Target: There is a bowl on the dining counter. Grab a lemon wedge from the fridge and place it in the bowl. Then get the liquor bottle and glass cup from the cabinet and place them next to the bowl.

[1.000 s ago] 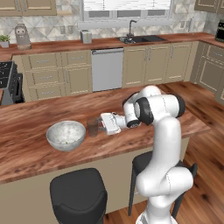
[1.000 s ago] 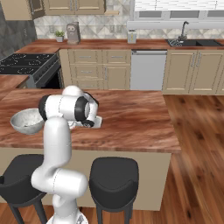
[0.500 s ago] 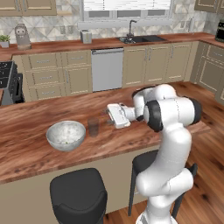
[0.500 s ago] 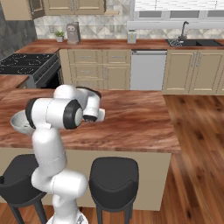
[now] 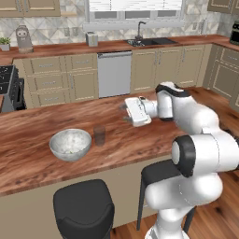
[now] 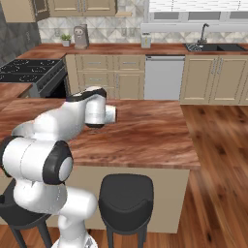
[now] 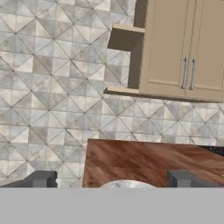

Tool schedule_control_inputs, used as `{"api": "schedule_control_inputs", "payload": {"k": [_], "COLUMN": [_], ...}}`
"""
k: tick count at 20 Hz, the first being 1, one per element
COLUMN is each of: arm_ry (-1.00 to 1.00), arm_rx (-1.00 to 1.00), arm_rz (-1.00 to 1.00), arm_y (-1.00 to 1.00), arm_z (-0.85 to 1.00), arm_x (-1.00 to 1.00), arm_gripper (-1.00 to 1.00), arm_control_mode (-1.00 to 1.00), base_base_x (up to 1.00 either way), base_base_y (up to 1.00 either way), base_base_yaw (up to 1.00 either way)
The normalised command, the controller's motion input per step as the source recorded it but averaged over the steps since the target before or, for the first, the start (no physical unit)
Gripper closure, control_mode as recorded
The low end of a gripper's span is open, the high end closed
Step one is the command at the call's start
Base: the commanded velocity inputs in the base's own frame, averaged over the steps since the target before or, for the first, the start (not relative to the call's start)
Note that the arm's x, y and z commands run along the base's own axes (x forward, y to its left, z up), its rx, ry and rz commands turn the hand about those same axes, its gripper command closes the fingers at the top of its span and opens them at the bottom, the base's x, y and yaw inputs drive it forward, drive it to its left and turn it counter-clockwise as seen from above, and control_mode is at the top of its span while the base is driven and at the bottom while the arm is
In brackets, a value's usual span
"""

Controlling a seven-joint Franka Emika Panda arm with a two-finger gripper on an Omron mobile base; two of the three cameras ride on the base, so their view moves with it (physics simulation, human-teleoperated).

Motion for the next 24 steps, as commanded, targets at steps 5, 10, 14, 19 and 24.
{"api": "schedule_control_inputs", "payload": {"k": [5,10,14,19,24], "arm_ry": [0.07,0.14,0.16,0.12,0.05], "arm_rx": [-0.17,-0.15,-0.16,-0.13,-0.06], "arm_rz": [-0.14,-0.20,-0.22,-0.28,-0.29], "arm_y": [0.00,0.02,0.14,0.01,-0.19], "arm_z": [1.00,0.99,0.92,0.68,0.32], "arm_x": [-0.76,-0.82,-0.82,-0.82,-0.73], "arm_gripper": [-1.00,-1.00,-1.00,-1.00,-1.00], "arm_control_mode": [-1.00,-1.00,-1.00,-1.00,-1.00], "base_base_x": [0.00,0.00,0.00,0.00,0.00], "base_base_y": [0.00,0.00,0.00,0.00,0.00], "base_base_yaw": [0.00,0.00,0.00,0.00,0.00]}}
